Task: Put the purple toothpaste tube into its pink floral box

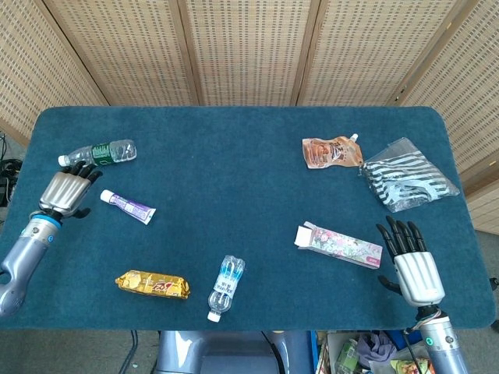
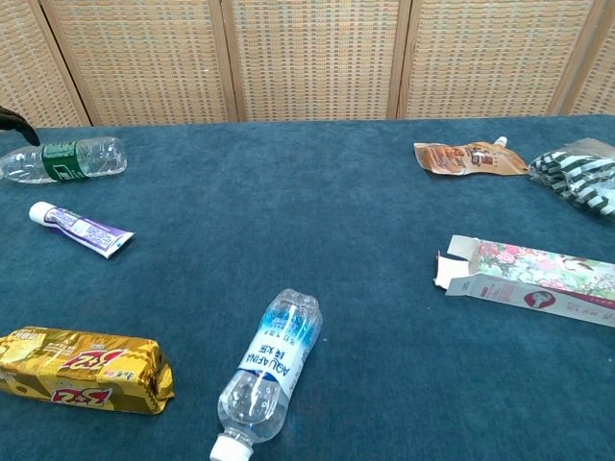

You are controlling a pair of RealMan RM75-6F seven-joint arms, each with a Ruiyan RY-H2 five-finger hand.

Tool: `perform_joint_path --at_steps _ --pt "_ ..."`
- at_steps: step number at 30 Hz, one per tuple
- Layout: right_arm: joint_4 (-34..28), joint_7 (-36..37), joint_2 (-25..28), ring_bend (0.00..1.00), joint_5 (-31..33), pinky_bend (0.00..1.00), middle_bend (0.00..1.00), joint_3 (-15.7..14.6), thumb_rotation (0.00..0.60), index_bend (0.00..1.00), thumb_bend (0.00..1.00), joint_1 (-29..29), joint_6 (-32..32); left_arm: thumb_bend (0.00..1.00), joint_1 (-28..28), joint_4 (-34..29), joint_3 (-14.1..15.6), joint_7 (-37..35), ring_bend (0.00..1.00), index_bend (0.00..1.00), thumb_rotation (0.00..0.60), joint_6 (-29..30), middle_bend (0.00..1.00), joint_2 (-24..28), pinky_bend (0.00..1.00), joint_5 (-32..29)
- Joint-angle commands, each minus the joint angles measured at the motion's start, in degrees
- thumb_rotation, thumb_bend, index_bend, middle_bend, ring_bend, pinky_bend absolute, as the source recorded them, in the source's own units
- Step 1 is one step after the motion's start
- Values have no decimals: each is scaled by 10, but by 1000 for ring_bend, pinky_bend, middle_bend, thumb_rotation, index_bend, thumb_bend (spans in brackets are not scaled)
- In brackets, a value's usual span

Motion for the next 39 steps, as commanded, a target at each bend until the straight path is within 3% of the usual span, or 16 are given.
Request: perform_joint_path --at_steps 1,13,39 --pt "1 1 0 0 0 0 0 0 600 35 8 0 0 264 -16 20 8 16 80 181 600 -19 129 -19 206 -17" --pt "5 9 0 0 4 0 0 4 600 35 7 0 4 268 -54 63 27 56 166 305 600 -46 238 -66 257 -53" --pt "10 22 -2 0 10 0 0 8 600 35 7 1 1 268 -94 183 58 87 171 327 600 -78 246 -154 263 -98"
